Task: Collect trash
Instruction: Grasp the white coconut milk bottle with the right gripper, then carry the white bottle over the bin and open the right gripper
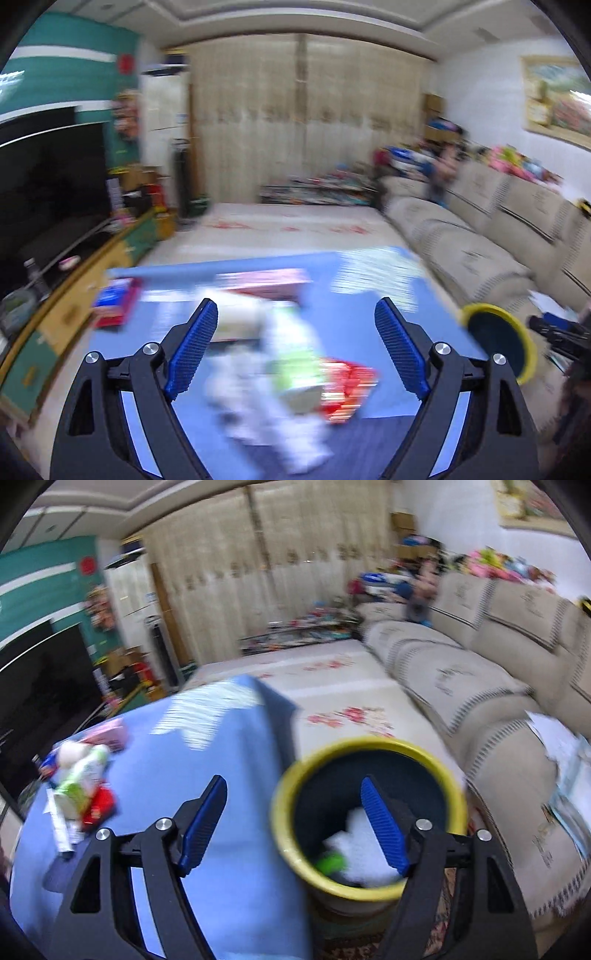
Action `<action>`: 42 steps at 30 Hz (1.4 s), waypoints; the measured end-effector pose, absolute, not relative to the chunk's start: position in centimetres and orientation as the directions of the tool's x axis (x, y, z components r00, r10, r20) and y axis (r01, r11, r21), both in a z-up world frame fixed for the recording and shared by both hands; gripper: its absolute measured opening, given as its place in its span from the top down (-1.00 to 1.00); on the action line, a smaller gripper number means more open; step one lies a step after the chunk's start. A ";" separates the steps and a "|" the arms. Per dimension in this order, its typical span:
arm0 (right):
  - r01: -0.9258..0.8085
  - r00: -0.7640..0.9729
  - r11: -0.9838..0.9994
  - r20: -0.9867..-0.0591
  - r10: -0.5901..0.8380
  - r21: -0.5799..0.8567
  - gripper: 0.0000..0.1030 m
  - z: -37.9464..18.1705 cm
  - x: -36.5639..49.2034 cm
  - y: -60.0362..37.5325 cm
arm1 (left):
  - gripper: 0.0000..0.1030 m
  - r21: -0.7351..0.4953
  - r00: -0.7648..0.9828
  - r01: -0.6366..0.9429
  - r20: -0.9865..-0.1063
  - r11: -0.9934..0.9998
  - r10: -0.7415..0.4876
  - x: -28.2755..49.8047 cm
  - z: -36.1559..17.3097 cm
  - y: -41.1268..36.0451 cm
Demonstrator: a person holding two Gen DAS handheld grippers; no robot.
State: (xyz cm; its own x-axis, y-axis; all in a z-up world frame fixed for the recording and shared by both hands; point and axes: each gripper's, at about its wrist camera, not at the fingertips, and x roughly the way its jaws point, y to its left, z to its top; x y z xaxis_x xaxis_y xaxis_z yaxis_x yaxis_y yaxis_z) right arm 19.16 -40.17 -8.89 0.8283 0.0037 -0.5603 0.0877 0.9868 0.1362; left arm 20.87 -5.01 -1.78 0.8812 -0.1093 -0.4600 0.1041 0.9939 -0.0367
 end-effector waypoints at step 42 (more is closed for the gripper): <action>-0.286 0.682 0.957 -0.689 0.245 0.057 -0.02 -14.5 27.7 -12.9 | -0.72 -0.104 0.890 -0.137 -0.449 0.985 0.076 20.8 -7.3 6.0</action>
